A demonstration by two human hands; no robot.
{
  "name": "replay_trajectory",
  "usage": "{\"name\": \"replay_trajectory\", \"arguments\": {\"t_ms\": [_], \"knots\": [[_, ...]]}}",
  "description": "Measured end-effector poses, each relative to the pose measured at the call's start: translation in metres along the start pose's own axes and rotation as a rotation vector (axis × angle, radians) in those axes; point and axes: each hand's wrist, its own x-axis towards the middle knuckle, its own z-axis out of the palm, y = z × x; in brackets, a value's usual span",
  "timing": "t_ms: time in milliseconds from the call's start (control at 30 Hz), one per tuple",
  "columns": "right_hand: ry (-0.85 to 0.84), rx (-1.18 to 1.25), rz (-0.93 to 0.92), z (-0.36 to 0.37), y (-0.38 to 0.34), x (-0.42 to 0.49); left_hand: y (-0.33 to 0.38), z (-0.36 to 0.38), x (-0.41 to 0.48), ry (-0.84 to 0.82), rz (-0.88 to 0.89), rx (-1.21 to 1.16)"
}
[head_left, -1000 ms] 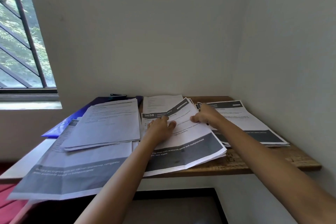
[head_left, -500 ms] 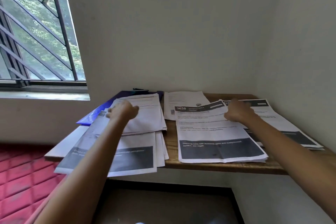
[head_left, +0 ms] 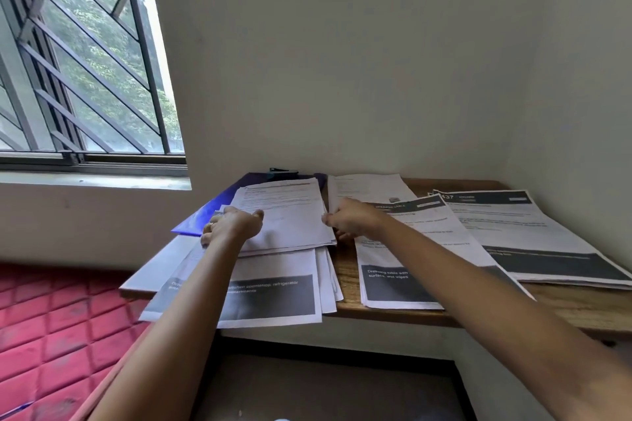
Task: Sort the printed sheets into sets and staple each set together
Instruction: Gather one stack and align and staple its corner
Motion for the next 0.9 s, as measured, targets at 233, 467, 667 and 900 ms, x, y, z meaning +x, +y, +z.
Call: {"name": "replay_trajectory", "arguments": {"t_ms": [233,467,667,900], "knots": [[0.116,0.097,0.019,0.008,-0.006,0.009,0.003,-0.011,0.001,-0.002,0.029,-0.150],[0.174,0.389,0.059,0.006,-0.004,0.014,0.002,-0.024,0.001,0.068,0.136,-0.291],[0.309,0.448,-0.137,-0.007,-0.003,0.007,0.016,-0.039,-0.007,-0.022,0.307,-0.868],[0.361,0.359,-0.209,-0.028,0.012,0.002,0.043,-0.055,-0.019,-0.214,0.559,-0.999]]}}
